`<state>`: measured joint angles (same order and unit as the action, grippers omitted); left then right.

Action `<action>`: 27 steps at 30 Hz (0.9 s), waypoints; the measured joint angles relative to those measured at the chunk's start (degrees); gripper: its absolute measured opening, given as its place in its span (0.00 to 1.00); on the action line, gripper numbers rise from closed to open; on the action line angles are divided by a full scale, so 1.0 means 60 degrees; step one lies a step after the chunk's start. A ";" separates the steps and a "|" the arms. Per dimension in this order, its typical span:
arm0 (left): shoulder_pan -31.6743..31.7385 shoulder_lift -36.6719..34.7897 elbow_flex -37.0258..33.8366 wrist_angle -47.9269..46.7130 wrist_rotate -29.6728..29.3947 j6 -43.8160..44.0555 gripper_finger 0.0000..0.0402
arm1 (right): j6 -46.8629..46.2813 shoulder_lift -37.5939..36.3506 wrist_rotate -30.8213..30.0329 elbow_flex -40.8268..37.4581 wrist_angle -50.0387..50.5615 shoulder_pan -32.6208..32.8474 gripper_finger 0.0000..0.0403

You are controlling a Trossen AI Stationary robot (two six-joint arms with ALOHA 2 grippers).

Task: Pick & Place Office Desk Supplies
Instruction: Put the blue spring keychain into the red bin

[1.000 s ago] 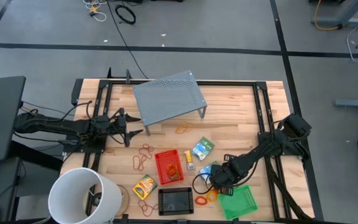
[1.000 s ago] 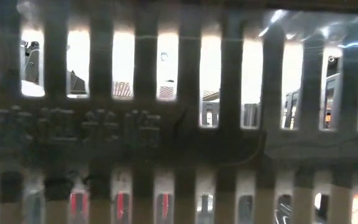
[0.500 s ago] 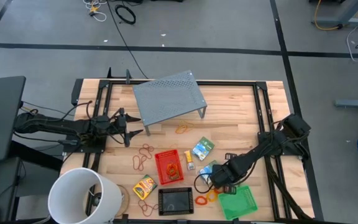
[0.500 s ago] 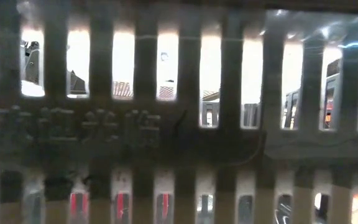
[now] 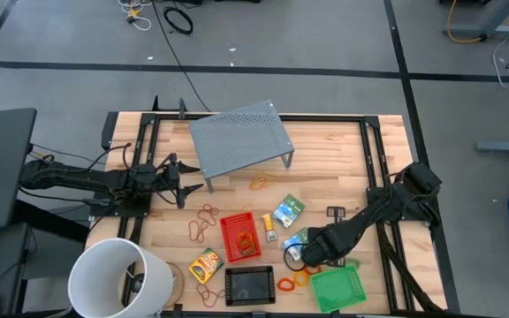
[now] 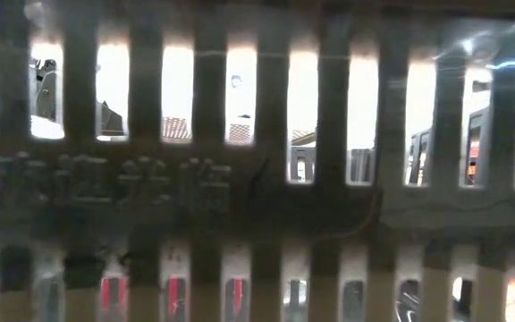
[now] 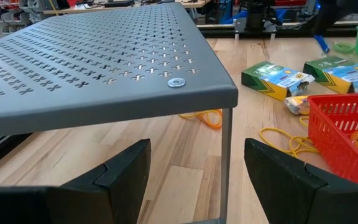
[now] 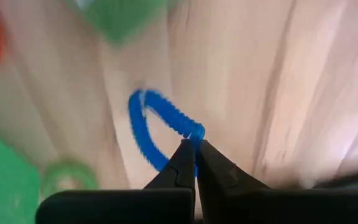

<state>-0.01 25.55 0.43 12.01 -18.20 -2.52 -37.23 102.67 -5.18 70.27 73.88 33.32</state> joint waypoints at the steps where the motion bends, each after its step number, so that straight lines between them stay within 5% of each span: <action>1: 0.0001 -0.0002 0.0000 0.0000 0.0000 0.0000 0.65 | 0.0103 -0.0003 -0.0244 0.0101 -0.0095 -0.0031 0.00; 16: 0.0000 -0.0002 0.0000 0.0002 0.0025 0.0178 0.65 | 0.4505 -0.0004 -0.3267 0.0341 -0.5028 -0.1269 0.00; 22: 0.0000 0.0001 -0.0004 0.0000 0.0028 0.0197 0.65 | 0.6509 -0.0004 -0.3007 0.0341 -0.7325 -0.1788 0.00; 27: 0.0000 -0.0001 0.0000 0.0004 0.0029 0.0200 0.65 | 0.7713 0.0100 -0.1385 0.0341 -0.9639 -0.2271 0.00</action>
<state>-0.01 25.55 0.43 12.03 -18.02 -1.32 9.05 103.27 -13.49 72.32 16.04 19.70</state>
